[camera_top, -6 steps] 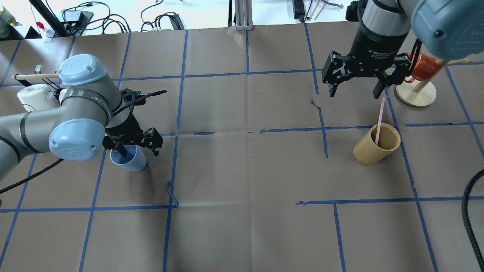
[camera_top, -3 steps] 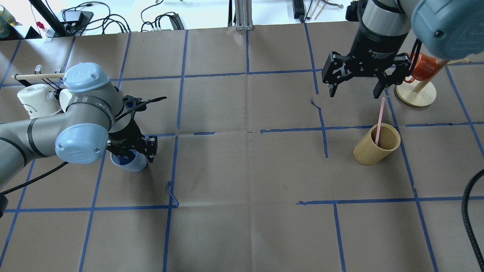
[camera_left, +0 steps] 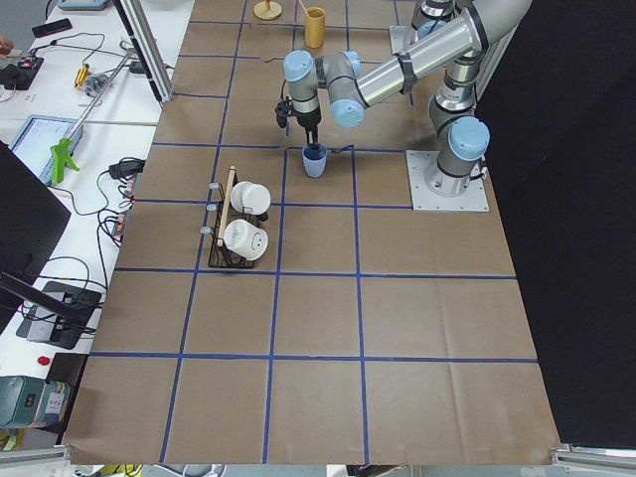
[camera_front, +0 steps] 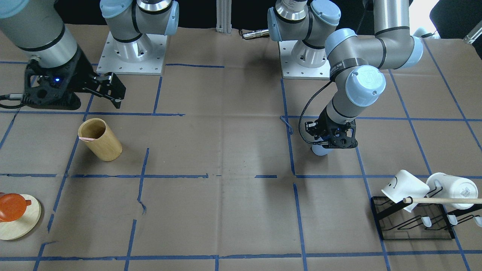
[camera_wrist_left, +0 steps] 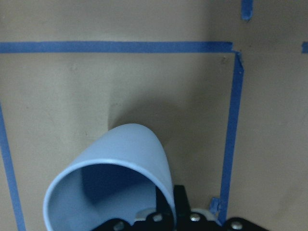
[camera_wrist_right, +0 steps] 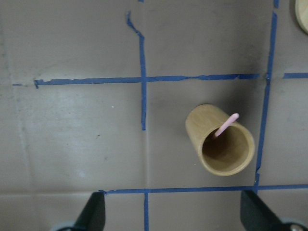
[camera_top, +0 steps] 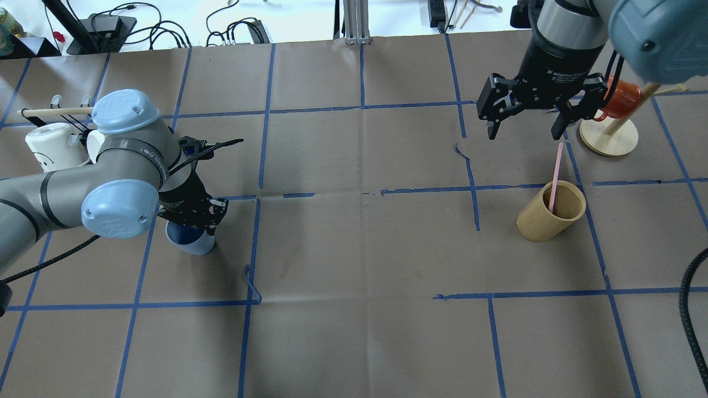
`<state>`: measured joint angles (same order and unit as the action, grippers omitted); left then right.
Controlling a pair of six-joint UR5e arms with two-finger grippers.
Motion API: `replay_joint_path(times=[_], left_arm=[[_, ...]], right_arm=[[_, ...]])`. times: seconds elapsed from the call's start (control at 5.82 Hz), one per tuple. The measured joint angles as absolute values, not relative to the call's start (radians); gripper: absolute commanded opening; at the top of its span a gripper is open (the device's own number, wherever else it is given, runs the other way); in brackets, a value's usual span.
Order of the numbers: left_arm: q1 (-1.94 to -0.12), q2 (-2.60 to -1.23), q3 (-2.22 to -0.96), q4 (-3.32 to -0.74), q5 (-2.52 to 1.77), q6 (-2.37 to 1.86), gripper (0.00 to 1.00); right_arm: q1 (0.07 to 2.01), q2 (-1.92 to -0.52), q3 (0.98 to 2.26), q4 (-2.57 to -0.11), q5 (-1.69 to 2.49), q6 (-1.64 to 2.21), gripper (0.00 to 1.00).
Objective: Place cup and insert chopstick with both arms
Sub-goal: 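Carry the blue cup to the table centre while the right gripper reaches the chopstick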
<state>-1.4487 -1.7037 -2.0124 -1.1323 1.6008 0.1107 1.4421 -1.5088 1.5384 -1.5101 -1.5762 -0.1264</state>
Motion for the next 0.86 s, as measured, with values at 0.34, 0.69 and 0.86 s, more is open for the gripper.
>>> replay_joint_path(times=[0.34,0.69,0.86], left_arm=[[-1.572,-1.731,-1.881,-1.184,1.586,-0.072,0.00],[-1.796,-1.851,-1.722,-1.164,1.564,-0.365,0.00],[-1.887,-1.944,-1.617,-1.152,1.561,-0.467,0.00]], right_arm=[[1.329,-1.530,1.648,-1.627,-1.566,-0.263,1.00],[1.318,-1.577,1.875,-1.905,-1.563,-0.284,1.00],[1.317,-1.580,1.931,-1.975,-1.564,-0.284,1.00]])
